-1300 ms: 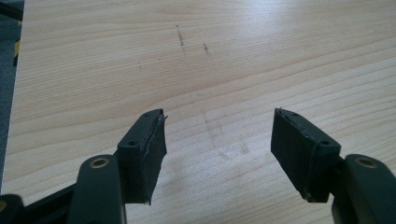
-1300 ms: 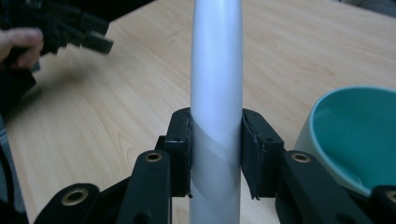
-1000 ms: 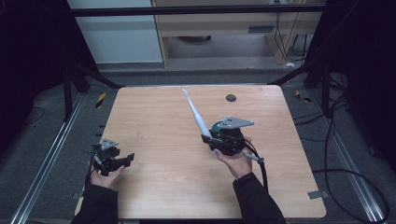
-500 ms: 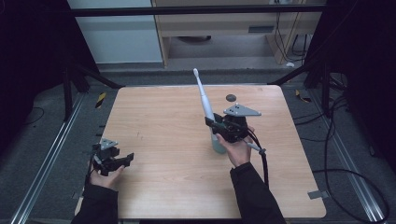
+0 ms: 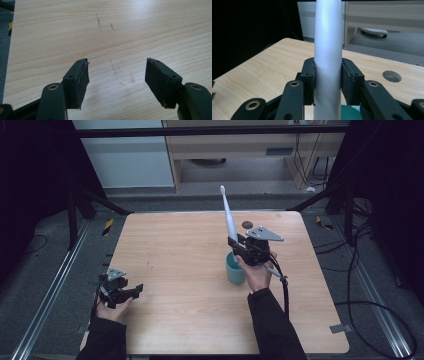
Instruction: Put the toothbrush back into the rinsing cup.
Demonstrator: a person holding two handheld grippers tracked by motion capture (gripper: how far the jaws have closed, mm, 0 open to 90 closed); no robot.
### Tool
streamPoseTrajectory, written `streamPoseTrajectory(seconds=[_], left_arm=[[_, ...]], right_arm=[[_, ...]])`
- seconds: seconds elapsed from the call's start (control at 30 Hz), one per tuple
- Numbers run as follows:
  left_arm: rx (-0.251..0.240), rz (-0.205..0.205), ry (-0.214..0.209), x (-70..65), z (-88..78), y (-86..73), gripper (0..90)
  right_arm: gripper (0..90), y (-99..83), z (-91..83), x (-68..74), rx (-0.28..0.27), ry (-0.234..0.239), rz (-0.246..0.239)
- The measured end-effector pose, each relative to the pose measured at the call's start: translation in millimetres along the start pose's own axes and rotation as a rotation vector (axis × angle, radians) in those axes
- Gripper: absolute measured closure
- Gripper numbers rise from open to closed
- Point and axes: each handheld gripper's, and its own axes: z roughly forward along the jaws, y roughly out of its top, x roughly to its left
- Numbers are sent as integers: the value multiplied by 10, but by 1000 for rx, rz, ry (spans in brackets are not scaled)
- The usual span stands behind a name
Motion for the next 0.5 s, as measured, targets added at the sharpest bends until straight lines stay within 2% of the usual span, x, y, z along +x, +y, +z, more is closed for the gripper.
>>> streamPoseTrajectory(seconds=[0.23,0.5], left_arm=[[-1,1,0,0,-2,0,351],[-1,2,1,-2,-1,0,350]], right_arm=[[662,-37,64,-72,9,-28,5],[662,-186,111,-182,17,-52,26]])
